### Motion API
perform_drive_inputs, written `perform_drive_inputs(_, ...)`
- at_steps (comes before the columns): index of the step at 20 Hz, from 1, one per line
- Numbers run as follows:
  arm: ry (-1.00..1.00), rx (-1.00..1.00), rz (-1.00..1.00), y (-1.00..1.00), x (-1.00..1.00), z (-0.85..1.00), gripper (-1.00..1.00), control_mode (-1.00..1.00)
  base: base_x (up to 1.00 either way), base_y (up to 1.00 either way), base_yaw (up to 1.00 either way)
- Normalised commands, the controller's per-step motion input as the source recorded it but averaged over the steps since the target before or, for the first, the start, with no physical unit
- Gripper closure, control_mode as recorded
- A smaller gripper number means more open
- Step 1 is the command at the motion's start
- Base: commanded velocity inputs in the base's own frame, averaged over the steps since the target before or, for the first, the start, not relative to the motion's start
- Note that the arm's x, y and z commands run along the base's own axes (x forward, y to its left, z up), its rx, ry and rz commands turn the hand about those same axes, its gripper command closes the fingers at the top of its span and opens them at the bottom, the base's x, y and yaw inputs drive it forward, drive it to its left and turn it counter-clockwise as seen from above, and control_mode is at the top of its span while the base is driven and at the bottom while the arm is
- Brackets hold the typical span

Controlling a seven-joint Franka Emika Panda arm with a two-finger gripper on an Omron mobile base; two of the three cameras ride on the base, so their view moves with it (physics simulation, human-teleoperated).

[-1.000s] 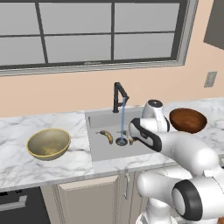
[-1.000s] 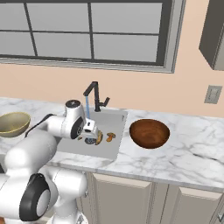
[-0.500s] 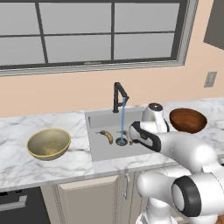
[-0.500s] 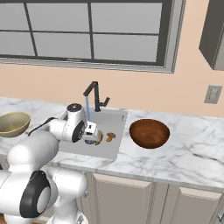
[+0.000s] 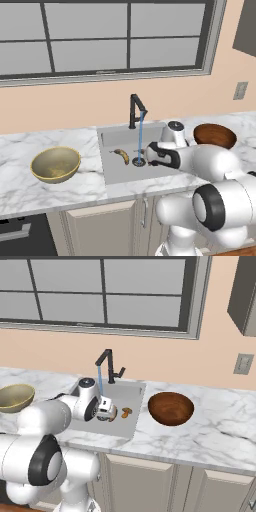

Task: Pick the bananas from the sink and place them in one bowl. Place the mushroom in the other bowl. Then turn off the sink faucet.

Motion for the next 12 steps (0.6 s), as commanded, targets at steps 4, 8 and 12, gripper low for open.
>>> perform_drive_inputs(4, 0.0, 0.0, -0.01, -0.01, 0.24, -0.1, -1.0, -1.0, 0.0, 0.0, 0.0)
perform_drive_inputs(8, -0.01, 0.0, -0.01, -0.05, 0.15, -0.14, -1.0, -1.0, 0.0, 0.0, 0.0)
perform_drive_inputs(12, 0.0, 0.0, -0.02, -0.03, 0.17, -0.16, -1.0, -1.0, 0.0, 0.0, 0.0)
